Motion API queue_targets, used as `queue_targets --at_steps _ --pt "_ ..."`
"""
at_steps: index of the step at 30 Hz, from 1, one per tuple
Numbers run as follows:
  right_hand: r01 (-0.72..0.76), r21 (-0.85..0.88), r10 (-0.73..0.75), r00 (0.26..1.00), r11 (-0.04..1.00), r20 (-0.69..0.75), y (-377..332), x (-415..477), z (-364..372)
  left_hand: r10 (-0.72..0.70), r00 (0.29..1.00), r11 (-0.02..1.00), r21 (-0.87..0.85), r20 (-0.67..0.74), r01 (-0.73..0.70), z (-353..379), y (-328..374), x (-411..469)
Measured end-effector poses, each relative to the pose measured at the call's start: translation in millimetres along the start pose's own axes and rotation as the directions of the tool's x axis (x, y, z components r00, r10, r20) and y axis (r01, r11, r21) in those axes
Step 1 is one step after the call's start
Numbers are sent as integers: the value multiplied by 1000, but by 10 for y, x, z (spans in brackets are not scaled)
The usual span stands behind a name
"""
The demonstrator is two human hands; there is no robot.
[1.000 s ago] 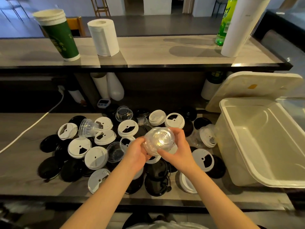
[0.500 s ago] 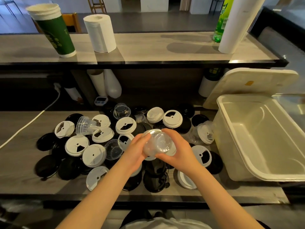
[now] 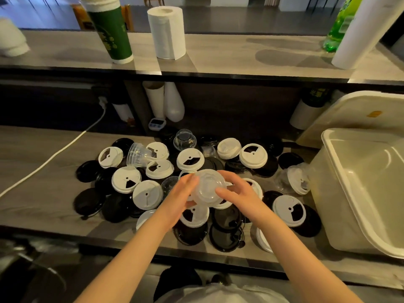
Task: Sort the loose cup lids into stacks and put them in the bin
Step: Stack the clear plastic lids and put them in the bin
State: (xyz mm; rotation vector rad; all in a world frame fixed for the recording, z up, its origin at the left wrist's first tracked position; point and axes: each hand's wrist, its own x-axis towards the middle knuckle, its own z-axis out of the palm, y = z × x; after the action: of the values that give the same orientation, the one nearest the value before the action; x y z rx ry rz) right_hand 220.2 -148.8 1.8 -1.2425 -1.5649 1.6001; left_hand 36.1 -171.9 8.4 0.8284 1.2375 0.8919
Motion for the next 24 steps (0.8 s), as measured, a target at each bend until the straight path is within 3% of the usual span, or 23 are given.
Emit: queue_targets --at_steps 5,11,17,19,22,24 --pt "35 -74 -30 997 997 65 -137 302 282 -7 1000 999 41 -17 8 -440 133 -82" --pt "25 -33 -22 996 999 92 -336 709 845 9 992 998 68 -126 -1 -1085 263 -81" --pt "-11 -56 19 989 998 149 -517 1180 1309 17 972 993 -106 -234 -43 -1743 392 -67" --pt "1 -160 10 997 987 73 -532 1363 1420 19 955 989 -132 -297 -61 -1968 411 -47" --pt "11 -467 -62 994 884 -93 -475 1642 1532 4 914 979 -184 -406 -86 -2275 419 -10" --pt "6 -620 -67 995 785 -75 -448 1788 1596 -7 899 975 -203 -439 -91 -2447 419 11"
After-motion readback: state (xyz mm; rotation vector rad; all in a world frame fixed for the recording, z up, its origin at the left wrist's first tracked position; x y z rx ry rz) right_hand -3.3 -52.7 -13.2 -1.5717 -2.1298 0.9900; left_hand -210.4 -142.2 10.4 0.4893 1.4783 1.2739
